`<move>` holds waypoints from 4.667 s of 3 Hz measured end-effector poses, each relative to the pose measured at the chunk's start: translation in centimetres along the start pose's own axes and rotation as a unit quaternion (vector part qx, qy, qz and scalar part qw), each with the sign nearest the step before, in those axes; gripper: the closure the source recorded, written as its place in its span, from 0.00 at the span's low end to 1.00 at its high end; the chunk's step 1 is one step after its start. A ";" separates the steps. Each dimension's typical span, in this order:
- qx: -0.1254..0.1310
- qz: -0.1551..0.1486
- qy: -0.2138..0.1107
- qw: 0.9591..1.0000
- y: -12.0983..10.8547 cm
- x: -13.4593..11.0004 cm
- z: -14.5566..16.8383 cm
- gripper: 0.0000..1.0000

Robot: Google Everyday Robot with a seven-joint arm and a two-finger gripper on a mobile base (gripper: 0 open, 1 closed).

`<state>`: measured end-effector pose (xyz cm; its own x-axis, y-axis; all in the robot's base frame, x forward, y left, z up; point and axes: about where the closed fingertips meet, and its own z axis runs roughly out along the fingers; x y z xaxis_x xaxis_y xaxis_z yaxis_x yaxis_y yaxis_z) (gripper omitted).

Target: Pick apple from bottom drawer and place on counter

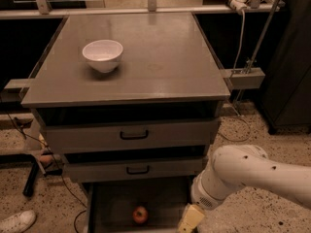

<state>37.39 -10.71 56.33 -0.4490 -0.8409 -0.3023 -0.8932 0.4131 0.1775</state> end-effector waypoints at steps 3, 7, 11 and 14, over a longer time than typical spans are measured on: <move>-0.006 0.010 -0.069 0.998 -2.5 -0.2 6.4 0.00; -0.072 0.024 -0.153 0.985 -4.5 0.4 18.5 0.00; -0.085 0.098 -0.253 0.959 -7.0 -0.7 31.0 0.00; -0.002 0.047 -0.313 0.949 -9.6 -7.1 35.2 0.00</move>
Offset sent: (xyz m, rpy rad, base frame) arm 0.0173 0.0015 -0.0220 0.0669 -0.0550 -0.0423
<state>48.26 3.61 23.79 -0.4538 -0.4272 -0.7820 -0.8493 0.4730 0.2345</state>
